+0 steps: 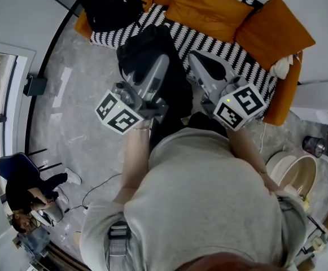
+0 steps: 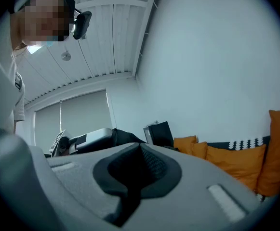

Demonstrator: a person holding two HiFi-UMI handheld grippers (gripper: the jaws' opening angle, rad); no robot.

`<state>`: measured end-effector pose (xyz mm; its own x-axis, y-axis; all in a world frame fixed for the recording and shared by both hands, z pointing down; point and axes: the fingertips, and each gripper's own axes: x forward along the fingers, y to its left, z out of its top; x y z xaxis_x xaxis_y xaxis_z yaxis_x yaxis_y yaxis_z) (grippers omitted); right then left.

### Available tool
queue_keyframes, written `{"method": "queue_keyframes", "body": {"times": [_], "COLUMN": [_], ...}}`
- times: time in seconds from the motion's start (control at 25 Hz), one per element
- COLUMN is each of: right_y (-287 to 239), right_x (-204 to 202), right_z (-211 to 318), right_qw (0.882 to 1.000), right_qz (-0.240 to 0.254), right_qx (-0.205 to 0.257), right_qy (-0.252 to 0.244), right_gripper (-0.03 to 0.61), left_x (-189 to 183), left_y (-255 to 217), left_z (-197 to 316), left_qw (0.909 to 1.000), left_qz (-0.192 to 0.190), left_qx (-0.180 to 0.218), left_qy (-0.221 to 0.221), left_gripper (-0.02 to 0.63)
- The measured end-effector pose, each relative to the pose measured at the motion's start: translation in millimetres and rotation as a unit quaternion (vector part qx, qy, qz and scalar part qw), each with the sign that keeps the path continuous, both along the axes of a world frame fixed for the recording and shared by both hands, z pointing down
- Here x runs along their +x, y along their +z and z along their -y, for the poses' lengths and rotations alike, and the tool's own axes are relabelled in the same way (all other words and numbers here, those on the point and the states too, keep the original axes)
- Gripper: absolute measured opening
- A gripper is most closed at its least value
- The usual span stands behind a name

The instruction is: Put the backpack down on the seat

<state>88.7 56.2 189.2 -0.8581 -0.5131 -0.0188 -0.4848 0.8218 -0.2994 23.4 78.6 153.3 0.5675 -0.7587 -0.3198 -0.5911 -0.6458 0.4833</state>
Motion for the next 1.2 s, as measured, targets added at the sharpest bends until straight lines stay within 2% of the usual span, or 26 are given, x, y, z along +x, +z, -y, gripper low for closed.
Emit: {"method": "queue_keyframes", "body": {"times": [0.32, 0.56, 0.84, 1.04, 1.2], "right_y": [21.3, 20.0, 16.8, 5.6, 0.9], "right_x": [-18.2, -40.4, -82.6, -117.0, -137.3], "right_z": [47.2, 89.8, 155.4, 199.2, 234.7], "right_qw": [0.999, 1.000, 1.000, 1.000, 0.999], "right_qz": [0.000, -0.001, 0.010, 0.013, 0.025], "right_qx": [-0.033, -0.026, -0.024, -0.011, -0.018], "right_qy": [-0.004, 0.002, 0.014, 0.021, 0.038], "right_gripper": [0.003, 0.003, 0.003, 0.003, 0.003], "left_x": [-15.3, -30.2, -78.5, -106.6, -131.6], "left_y": [16.4, 15.0, 6.0, 2.2, 0.6], "left_z": [46.6, 88.2, 151.5, 201.9, 239.8], "left_qw": [0.9997, 0.9998, 0.9997, 0.9997, 0.9994], "left_qz": [-0.003, -0.006, -0.018, -0.007, -0.006], "left_qx": [-0.025, -0.012, 0.003, 0.002, -0.002], "left_qy": [-0.008, 0.011, 0.015, 0.024, 0.033], "left_gripper": [0.017, 0.017, 0.017, 0.017, 0.017]}}
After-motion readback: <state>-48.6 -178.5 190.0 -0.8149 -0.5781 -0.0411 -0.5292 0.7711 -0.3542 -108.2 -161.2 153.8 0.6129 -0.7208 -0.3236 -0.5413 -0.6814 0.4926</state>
